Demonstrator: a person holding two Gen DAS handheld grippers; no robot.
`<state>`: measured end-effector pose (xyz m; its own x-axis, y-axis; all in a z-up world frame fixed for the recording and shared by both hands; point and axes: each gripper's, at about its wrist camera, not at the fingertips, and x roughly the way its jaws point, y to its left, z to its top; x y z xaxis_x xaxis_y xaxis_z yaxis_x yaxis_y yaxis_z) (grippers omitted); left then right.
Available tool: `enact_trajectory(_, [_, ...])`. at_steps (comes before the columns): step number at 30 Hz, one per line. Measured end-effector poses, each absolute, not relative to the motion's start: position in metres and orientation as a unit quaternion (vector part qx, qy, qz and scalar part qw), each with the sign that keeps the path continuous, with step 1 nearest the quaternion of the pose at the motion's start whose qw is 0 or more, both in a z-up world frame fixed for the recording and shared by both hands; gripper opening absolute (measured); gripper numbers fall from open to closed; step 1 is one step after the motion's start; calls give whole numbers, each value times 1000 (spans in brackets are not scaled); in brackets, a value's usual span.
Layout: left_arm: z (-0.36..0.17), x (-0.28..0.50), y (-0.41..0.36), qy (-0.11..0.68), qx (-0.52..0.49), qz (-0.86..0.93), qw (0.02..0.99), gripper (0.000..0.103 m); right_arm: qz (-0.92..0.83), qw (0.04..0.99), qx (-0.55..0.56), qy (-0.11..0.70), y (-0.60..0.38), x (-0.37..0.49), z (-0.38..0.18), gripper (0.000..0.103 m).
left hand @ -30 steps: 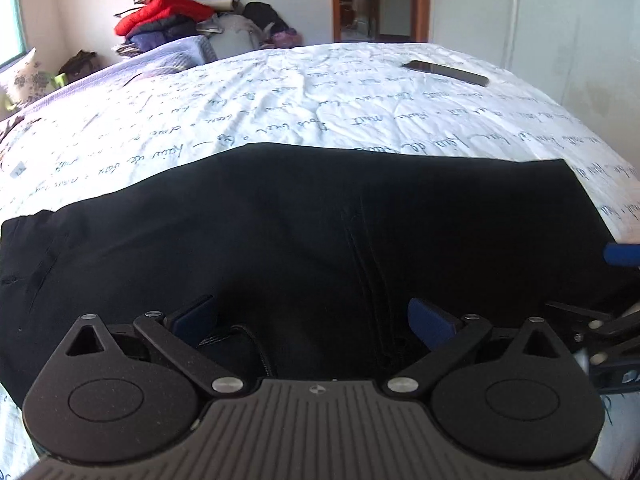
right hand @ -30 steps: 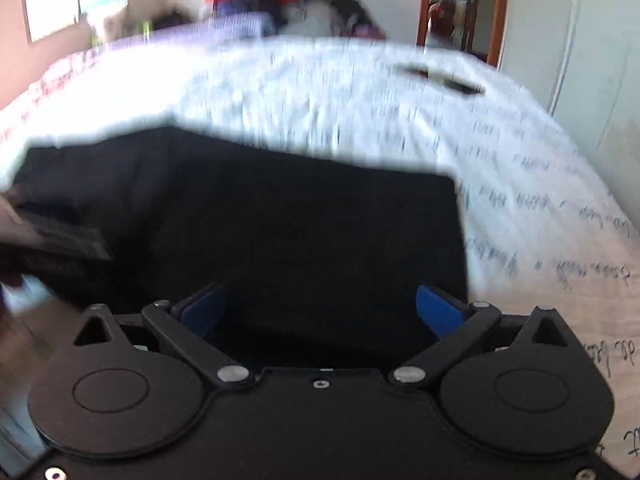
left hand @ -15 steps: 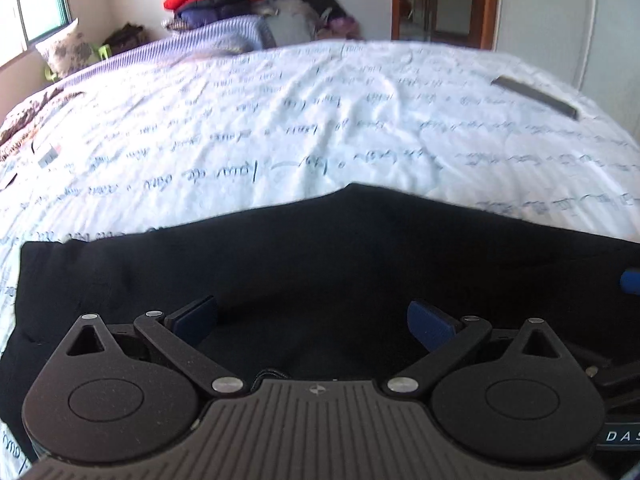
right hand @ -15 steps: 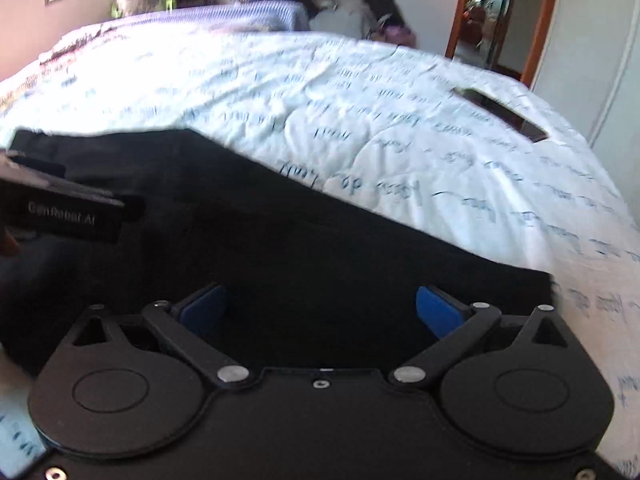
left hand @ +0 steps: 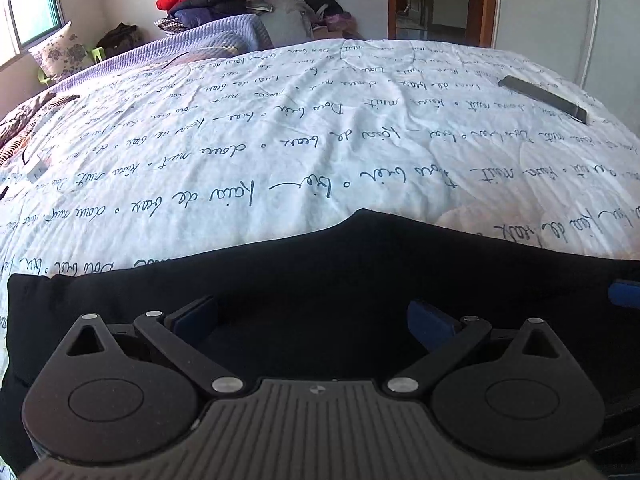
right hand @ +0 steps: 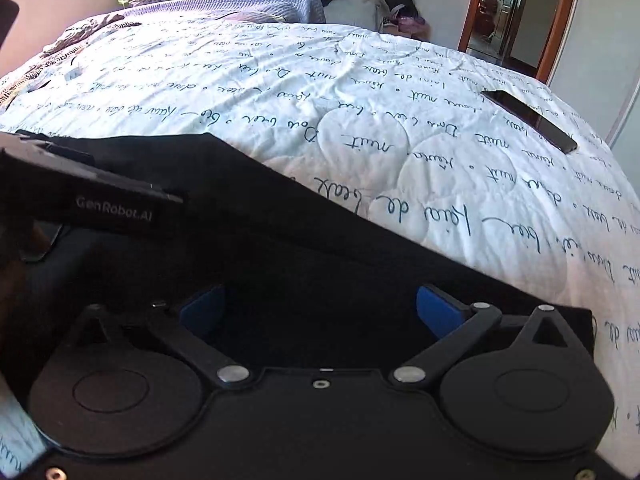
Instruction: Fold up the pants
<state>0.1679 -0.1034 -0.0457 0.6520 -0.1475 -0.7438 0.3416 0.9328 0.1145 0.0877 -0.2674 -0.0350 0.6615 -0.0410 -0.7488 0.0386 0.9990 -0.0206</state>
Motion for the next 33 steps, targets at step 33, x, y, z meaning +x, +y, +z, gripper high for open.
enact_trajectory(33, [-36, 177, -21, 360, 122, -33, 924, 102, 3, 911, -23, 411, -221, 89, -38, 103])
